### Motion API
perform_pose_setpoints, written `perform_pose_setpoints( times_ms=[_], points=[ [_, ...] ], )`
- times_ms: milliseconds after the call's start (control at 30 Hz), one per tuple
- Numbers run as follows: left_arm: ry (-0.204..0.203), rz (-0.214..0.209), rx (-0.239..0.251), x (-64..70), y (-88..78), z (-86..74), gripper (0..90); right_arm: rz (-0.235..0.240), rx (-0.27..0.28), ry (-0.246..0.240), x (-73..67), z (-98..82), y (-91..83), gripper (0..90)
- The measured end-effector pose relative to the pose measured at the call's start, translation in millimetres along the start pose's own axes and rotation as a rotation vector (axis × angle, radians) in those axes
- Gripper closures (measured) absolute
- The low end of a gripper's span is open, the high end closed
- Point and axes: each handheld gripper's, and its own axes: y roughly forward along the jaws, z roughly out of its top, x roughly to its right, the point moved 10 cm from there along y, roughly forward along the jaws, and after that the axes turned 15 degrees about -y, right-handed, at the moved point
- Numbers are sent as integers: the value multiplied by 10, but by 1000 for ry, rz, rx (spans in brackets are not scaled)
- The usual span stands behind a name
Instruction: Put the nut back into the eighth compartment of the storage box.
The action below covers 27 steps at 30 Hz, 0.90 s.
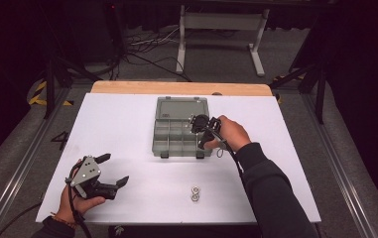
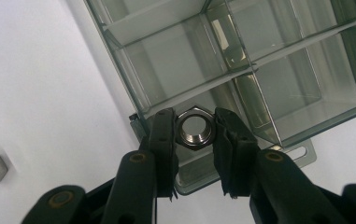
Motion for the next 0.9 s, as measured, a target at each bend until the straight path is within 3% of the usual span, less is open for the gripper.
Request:
perform_pose_setpoints(
  times_ms=[267, 533, 667, 700, 900],
  points=[
    [-1, 1, -3, -2, 2, -4, 46, 4, 6, 4, -18, 3, 8, 701],
    [-2, 2, -4, -5, 4, -4, 46, -5, 36, 16, -21, 8, -51, 618],
    [-2, 0, -2, -3, 4, -1, 46, -21, 95, 14, -69, 27, -178, 584],
    [-2, 2, -3, -5, 4, -2, 46, -26, 139, 9, -132, 31, -275, 575],
    [-1, 2, -5, 9, 16, 1, 46, -78, 225, -30, -334, -1, -523, 550]
  ],
)
